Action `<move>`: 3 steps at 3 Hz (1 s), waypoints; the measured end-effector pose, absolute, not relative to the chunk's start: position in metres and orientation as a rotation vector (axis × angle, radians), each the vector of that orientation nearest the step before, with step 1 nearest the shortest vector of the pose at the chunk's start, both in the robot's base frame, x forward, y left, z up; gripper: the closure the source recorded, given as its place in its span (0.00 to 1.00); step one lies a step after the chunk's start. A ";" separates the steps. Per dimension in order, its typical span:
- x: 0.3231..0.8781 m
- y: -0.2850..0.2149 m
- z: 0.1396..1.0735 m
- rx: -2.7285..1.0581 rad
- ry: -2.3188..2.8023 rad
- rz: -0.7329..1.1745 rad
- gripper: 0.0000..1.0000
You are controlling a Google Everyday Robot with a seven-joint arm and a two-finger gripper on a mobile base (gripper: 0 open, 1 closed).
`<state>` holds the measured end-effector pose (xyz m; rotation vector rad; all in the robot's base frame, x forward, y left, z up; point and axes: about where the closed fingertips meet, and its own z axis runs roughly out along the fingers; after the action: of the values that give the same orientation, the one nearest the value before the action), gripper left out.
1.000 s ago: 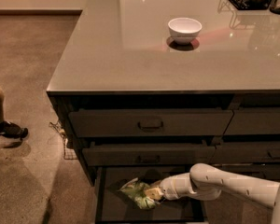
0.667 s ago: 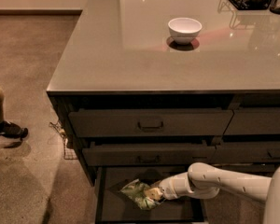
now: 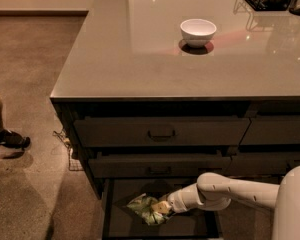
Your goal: Place green jalapeno chip bag into bottom drawer
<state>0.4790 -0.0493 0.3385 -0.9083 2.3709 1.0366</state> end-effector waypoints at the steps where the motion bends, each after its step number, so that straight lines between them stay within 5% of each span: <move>1: 0.480 -0.043 0.337 -0.924 2.368 1.050 0.36; 2: 0.479 -0.039 0.337 -0.933 2.364 1.058 0.11; 3: 0.476 -0.046 0.341 -0.903 2.350 1.056 0.00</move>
Offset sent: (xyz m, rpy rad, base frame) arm 0.0014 0.0101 -0.0010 0.0095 0.0029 0.0261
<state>0.4761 -0.0458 0.3410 -0.9029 2.3497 1.0561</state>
